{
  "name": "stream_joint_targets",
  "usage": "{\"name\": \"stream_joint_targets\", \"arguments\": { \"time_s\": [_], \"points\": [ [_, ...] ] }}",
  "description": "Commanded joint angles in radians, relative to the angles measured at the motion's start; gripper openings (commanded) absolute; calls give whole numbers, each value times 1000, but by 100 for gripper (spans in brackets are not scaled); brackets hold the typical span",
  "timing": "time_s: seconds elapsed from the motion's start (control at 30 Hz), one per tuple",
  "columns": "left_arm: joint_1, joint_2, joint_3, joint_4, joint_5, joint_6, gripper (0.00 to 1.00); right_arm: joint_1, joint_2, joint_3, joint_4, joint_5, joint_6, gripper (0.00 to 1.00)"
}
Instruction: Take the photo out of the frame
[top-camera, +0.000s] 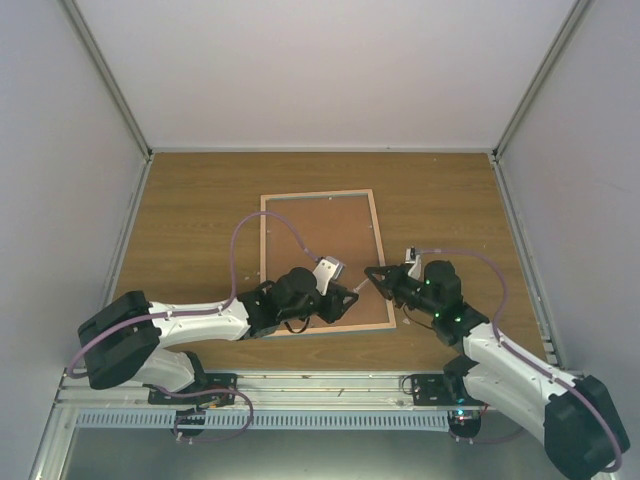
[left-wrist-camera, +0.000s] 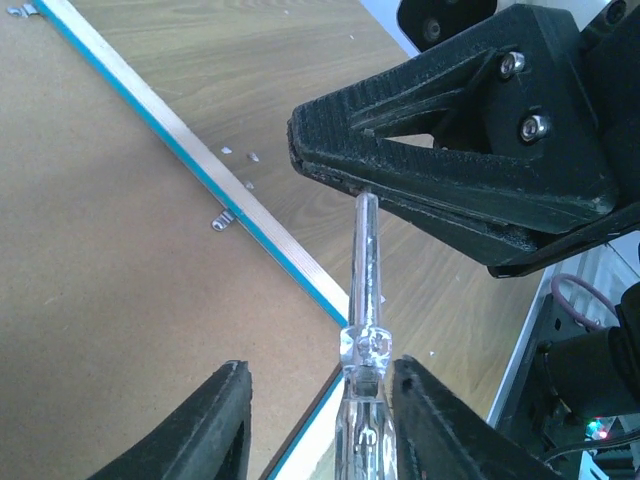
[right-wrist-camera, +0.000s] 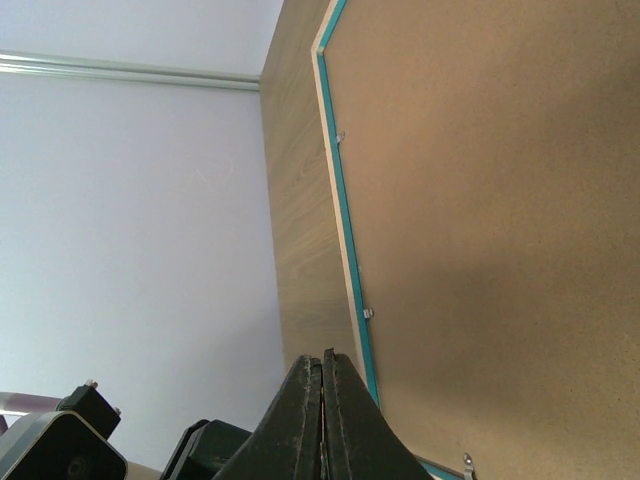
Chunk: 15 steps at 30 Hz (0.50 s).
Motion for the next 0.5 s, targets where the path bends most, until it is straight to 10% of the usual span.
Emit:
{"name": "stream_joint_targets", "arguments": {
  "time_s": [0.0, 0.47],
  "points": [
    [-9, 2, -13, 91, -1, -10, 37, 3, -20, -11, 31, 12, 22, 1],
    [-14, -4, -8, 56, -16, 6, 0, 2, -37, 4, 10, 13, -32, 1]
  ]
}}
